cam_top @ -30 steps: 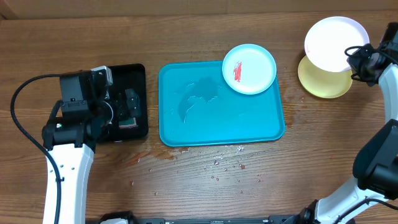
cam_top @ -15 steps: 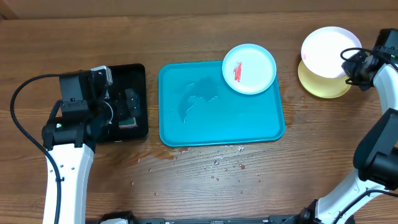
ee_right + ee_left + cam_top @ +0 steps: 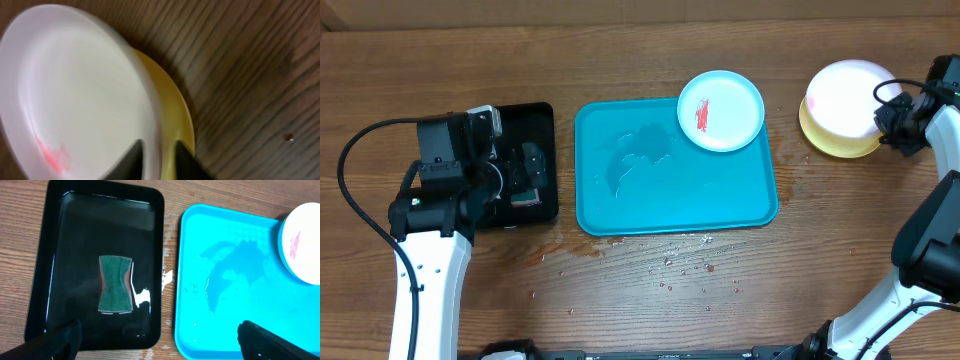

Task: Clean dirty plates on tray and stack at the side
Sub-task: 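Lower the white plate onto the yellow plate and release it, then move the right gripper to the last white plate and drag it left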

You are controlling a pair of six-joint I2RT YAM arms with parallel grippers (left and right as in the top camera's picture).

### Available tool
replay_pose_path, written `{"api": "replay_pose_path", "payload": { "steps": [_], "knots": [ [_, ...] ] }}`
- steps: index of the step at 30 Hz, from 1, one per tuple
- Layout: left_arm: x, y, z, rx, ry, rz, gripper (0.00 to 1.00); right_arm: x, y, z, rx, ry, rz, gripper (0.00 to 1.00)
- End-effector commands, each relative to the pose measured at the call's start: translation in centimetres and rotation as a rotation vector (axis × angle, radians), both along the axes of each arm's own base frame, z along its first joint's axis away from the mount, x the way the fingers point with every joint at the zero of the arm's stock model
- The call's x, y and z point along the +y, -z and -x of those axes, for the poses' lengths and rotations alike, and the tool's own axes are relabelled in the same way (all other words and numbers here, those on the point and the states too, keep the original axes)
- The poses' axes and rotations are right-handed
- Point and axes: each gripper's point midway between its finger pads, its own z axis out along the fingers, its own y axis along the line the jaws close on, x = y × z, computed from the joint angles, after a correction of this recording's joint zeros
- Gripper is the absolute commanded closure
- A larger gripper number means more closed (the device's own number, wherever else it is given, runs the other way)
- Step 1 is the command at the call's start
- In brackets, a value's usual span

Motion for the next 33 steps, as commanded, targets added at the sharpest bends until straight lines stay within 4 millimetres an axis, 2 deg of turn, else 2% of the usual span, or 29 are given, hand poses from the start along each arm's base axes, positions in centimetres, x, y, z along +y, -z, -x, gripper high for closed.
{"api": "replay_pose_path", "payload": {
  "steps": [1,3,6,11,14,16,22,28,33],
  "knots": [
    [-0.2,0.2,0.0,0.002,0.022,-0.011,0.0,0.3,0.2,0.1,0.005,-0.01,-0.017,0.56],
    [-0.2,0.2,0.0,0.003,0.022,-0.011,0.0,0.6,0.1,0.2,0.009,-0.014,-0.031,0.49],
    [-0.2,0.2,0.1,0.007,0.022,-0.011,0.0,1.0,-0.9,0.0,0.002,-0.024,-0.055,0.49],
    [-0.3,0.3,0.1,0.009,0.022,-0.01,0.0,1.9,-5.0,-0.6,-0.052,-0.052,-0.071,0.5],
    [-0.3,0.3,0.1,0.008,0.022,-0.01,0.0,4.0,-7.5,-1.2,-0.096,-0.106,-0.071,0.49],
    [-0.3,0.3,0.1,0.008,0.022,-0.01,0.0,6.3,-8.3,-1.6,-0.107,-0.18,-0.071,0.49],
    [-0.3,0.2,0.1,0.007,0.023,-0.009,0.0,14.1,-7.5,-3.4,-0.089,-0.391,-0.049,0.49],
    [-0.3,0.3,0.2,0.009,0.022,-0.009,0.0,19.6,-6.1,-5.4,-0.091,-0.502,0.036,0.48],
    [-0.3,0.3,0.1,0.009,0.022,-0.01,0.0,23.4,-3.4,-4.4,-0.008,-0.501,-0.019,0.49]
  ]
}}
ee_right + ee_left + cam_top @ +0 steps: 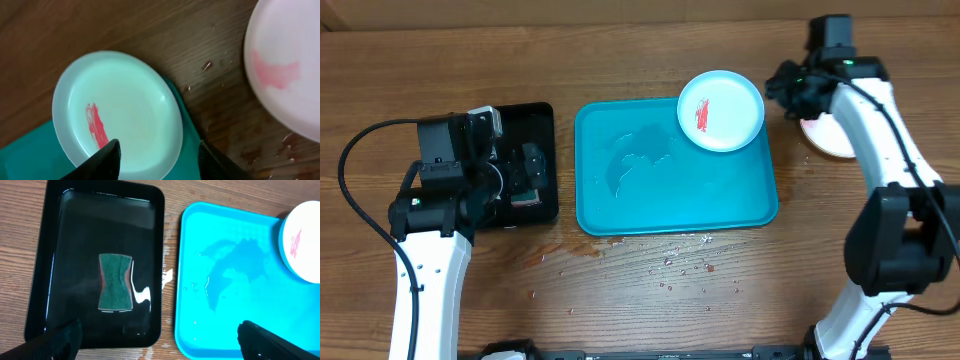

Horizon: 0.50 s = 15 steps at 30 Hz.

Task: Clean dirty plates on tray and stack at the side
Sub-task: 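Move the right gripper to the last white plate and drag it left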

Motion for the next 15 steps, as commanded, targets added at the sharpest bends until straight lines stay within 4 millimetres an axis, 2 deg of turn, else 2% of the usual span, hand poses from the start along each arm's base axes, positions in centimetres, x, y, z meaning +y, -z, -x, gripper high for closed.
{"api": "replay_pose_path", "payload": {
  "steps": [1,6,12,15],
  "knots": [
    [-0.2,0.2,0.0,0.001,0.022,-0.01,0.0,1.1,1.6,0.2,0.059,0.062,-0.005,0.49],
    [-0.3,0.2,0.0,0.003,0.023,-0.01,0.0,2.7,3.8,1.5,0.153,0.157,-0.04,0.49],
    [-0.3,0.2,0.0,0.003,0.022,-0.01,0.0,3.5,4.8,2.1,0.195,0.172,-0.043,0.48],
    [-0.3,0.2,0.0,0.004,0.023,-0.009,0.0,3.5,5.0,2.4,0.204,0.175,-0.04,0.36]
  ]
}}
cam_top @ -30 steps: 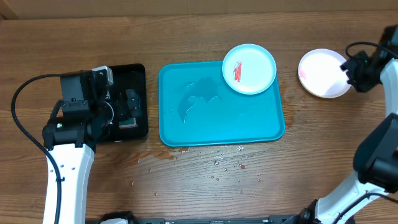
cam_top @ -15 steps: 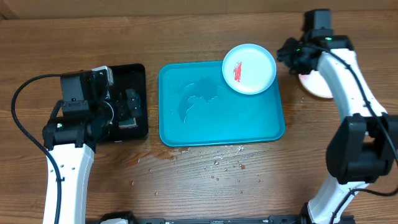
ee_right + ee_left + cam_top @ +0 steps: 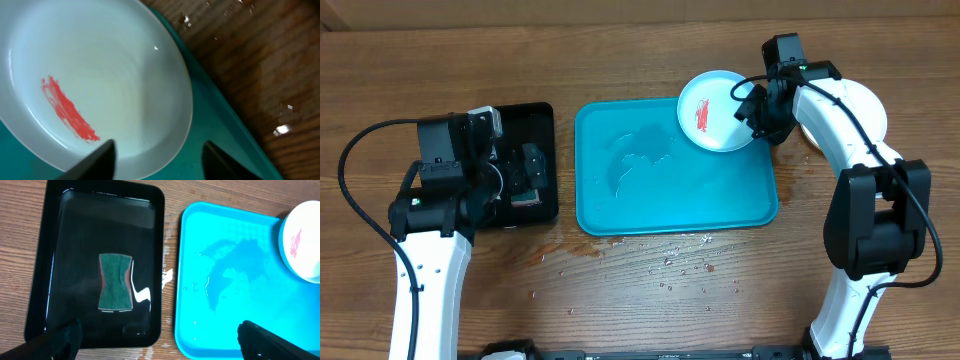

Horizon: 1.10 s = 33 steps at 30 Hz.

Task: Clean dirty plates on tray and stack at the side
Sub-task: 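Move the right gripper to the last white plate and drag it left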

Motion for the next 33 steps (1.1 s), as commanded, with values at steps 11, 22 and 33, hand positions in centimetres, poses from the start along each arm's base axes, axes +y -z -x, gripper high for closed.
{"api": "replay_pose_path", "payload": {
  "steps": [11,22,33],
  "knots": [
    [-0.4,0.2,0.0,0.002,0.025,-0.002,0.0,0.4,2.3,1.3,0.047,0.062,-0.016,0.05],
    [-0.4,0.2,0.0,0.002,0.025,-0.002,0.0,2.2,2.8,0.8,0.02,0.08,-0.04,0.11],
    [-0.4,0.2,0.1,0.005,0.025,-0.002,0.0,2.1,5.5,0.9,0.056,0.099,-0.009,0.22]
  ]
}}
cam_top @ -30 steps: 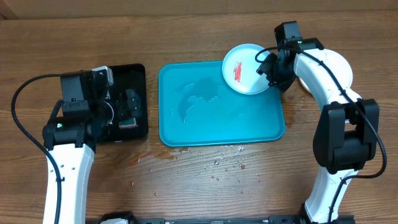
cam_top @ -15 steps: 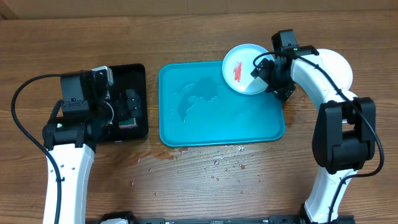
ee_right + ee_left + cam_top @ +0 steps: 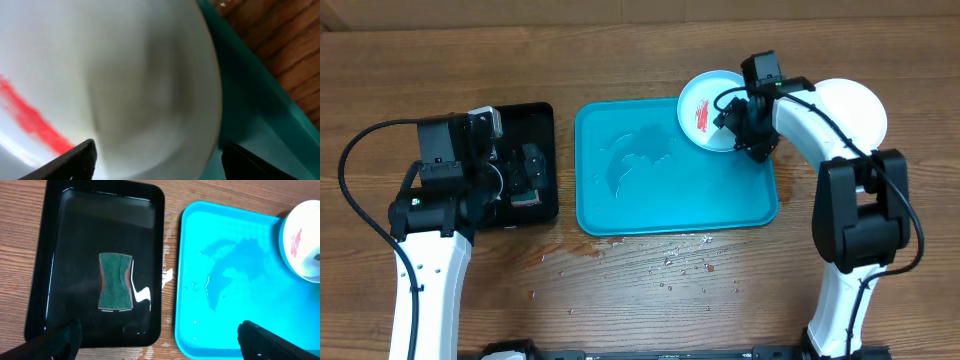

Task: Clean dirty plates on tray and stack at the side
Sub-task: 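Move the right gripper to the last white plate and drag it left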

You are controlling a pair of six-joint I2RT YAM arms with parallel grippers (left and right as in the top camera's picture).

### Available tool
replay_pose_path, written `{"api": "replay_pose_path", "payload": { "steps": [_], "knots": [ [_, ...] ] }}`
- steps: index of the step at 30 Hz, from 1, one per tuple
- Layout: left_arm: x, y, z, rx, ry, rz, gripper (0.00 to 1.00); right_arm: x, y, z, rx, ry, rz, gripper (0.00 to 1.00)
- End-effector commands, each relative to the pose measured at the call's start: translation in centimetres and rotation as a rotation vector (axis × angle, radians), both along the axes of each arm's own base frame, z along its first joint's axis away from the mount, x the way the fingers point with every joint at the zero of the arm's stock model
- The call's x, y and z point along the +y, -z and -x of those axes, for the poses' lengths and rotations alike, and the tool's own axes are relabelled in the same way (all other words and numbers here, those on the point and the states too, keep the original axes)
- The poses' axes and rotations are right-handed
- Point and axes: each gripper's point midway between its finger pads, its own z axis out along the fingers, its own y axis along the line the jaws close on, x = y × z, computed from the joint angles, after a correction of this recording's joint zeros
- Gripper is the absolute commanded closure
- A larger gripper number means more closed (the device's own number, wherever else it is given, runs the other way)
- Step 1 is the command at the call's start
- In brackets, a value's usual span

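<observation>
A white plate [image 3: 705, 110] with a red smear lies on the far right corner of the turquoise tray [image 3: 670, 205]. My right gripper [image 3: 744, 128] hangs low over its near right rim. In the right wrist view the plate [image 3: 110, 75] fills the frame, and the right gripper [image 3: 160, 162] is open with the rim between its fingers [image 3: 80, 157]. A pale plate [image 3: 850, 108] lies on the table to the right of the tray. My left gripper [image 3: 160, 340] stays open above the black tray [image 3: 60, 235], where a green sponge [image 3: 115, 281] lies.
A film of water [image 3: 638, 160] is spread on the turquoise tray's floor. Drops and reddish specks [image 3: 682, 263] dot the wood in front of the tray. The black tray [image 3: 545, 125] stands left of the turquoise one.
My right gripper has come closer to the smeared plate, which now fills the wrist view, and has shifted toward its near right rim. The left arm and sponge are unchanged.
My right gripper was first at the rim of a pale plate lying on a yellow plate at the right side. It was then off that stack, open, near the smeared plate on the tray. Then it was over that plate, now low at its rim.
</observation>
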Motion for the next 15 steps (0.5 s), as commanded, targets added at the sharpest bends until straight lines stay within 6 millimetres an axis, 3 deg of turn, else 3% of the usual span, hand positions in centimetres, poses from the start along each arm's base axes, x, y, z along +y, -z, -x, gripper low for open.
{"api": "replay_pose_path", "payload": {
  "steps": [1,9,12,15],
  "knots": [
    [-0.4,0.2,0.0,0.002,0.025,-0.003,0.0,-0.6,1.0,0.1,0.013,0.025,0.037,0.28],
    [-0.4,0.1,0.0,0.001,0.025,-0.002,0.0,-0.9,1.9,-0.2,0.012,0.031,0.055,0.73],
    [-0.4,0.1,0.0,0.001,0.024,-0.002,0.0,-1.0,2.5,0.2,0.033,0.031,0.059,0.94],
    [-0.4,0.2,0.0,0.003,0.025,-0.002,0.0,-1.0,2.7,0.5,0.051,0.028,0.062,0.96]
  ]
}}
